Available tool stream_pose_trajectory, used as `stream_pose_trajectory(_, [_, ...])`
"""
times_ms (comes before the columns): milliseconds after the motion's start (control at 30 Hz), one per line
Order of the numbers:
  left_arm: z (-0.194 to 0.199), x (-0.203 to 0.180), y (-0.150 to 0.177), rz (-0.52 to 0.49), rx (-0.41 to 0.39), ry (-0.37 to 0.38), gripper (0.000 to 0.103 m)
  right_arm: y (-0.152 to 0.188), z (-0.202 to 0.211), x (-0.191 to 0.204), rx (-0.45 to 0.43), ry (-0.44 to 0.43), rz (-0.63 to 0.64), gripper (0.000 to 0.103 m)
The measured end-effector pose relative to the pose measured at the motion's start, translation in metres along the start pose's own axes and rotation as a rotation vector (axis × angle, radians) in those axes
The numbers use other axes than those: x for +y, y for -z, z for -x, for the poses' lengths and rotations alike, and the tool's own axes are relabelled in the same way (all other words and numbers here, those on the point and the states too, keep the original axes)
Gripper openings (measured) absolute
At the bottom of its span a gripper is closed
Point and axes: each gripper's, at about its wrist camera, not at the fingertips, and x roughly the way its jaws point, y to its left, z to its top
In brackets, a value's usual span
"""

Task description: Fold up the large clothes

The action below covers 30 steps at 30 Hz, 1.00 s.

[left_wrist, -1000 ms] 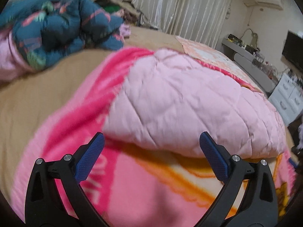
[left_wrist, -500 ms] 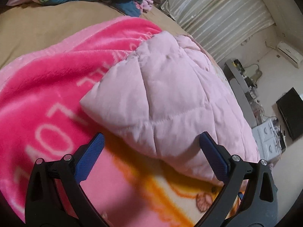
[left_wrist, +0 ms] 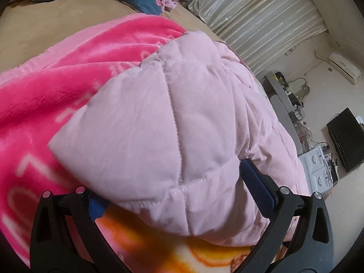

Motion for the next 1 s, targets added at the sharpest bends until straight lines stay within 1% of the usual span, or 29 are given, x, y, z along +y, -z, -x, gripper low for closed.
stream_pose_trajectory(33, [-0.001,-0.001,-0.001,0.000,0.001,0.007,0.095,-0.001,-0.001,0.000,0.000,-0.007,0.007,0.099])
stream_pose_trajectory(100, [-0.002,-0.002,-0.003,-0.011,-0.007,0.013,0.092,-0.003,-0.002,0.002,0.003,-0.012,0.036,0.092])
stream_pose_trajectory(133, [-0.001,-0.005,-0.004,-0.029,-0.020,0.014,0.085,-0.003,-0.002,0.003,0.004,-0.012,0.056,0.081])
stream_pose_trajectory(167, [0.000,-0.008,-0.003,-0.047,-0.036,0.014,0.072,-0.003,0.000,0.007,0.001,-0.021,0.090,0.069])
stream_pose_trajectory(200, [0.004,-0.015,-0.001,-0.079,-0.063,0.014,0.065,-0.003,0.002,0.011,-0.002,-0.035,0.113,0.063])
stream_pose_trajectory(233, [0.007,-0.020,0.002,-0.100,-0.081,0.015,0.053,-0.003,0.005,0.017,-0.011,-0.036,0.147,0.054])
stream_pose_trajectory(267, [0.010,-0.026,0.003,-0.130,-0.100,0.009,0.044,-0.004,0.008,0.023,-0.018,-0.029,0.179,0.047])
stream_pose_trajectory(333, [0.016,-0.039,0.006,-0.198,-0.133,-0.011,0.036,-0.003,0.013,0.037,-0.036,-0.004,0.265,0.040])
stream_pose_trajectory(400, [0.022,-0.050,0.008,-0.240,-0.145,-0.026,0.032,-0.001,0.020,0.047,-0.056,0.015,0.326,0.036])
stream_pose_trajectory(467, [0.030,-0.060,0.010,-0.289,-0.164,-0.034,0.030,0.002,0.026,0.060,-0.075,0.049,0.407,0.032])
stream_pose_trajectory(500, [0.035,-0.065,0.010,-0.308,-0.171,-0.037,0.029,0.007,0.031,0.070,-0.087,0.075,0.464,0.032])
stream_pose_trajectory(533, [0.041,-0.070,0.011,-0.325,-0.180,-0.036,0.029,0.012,0.038,0.085,-0.112,0.104,0.550,0.031])
stream_pose_trajectory(633, [0.059,-0.086,0.014,-0.374,-0.209,-0.030,0.028,0.024,0.057,0.113,-0.165,0.135,0.704,0.029])
stream_pose_trajectory(733, [0.073,-0.096,0.022,-0.411,-0.217,-0.032,0.028,0.034,0.070,0.124,-0.196,0.148,0.777,0.028])
stream_pose_trajectory(867, [0.088,-0.100,0.031,-0.433,-0.211,-0.045,0.028,0.050,0.087,0.131,-0.190,0.160,0.845,0.028])
stream_pose_trajectory(1000, [0.108,-0.098,0.045,-0.451,-0.198,-0.061,0.028,0.059,0.106,0.127,-0.188,0.148,0.845,0.028])
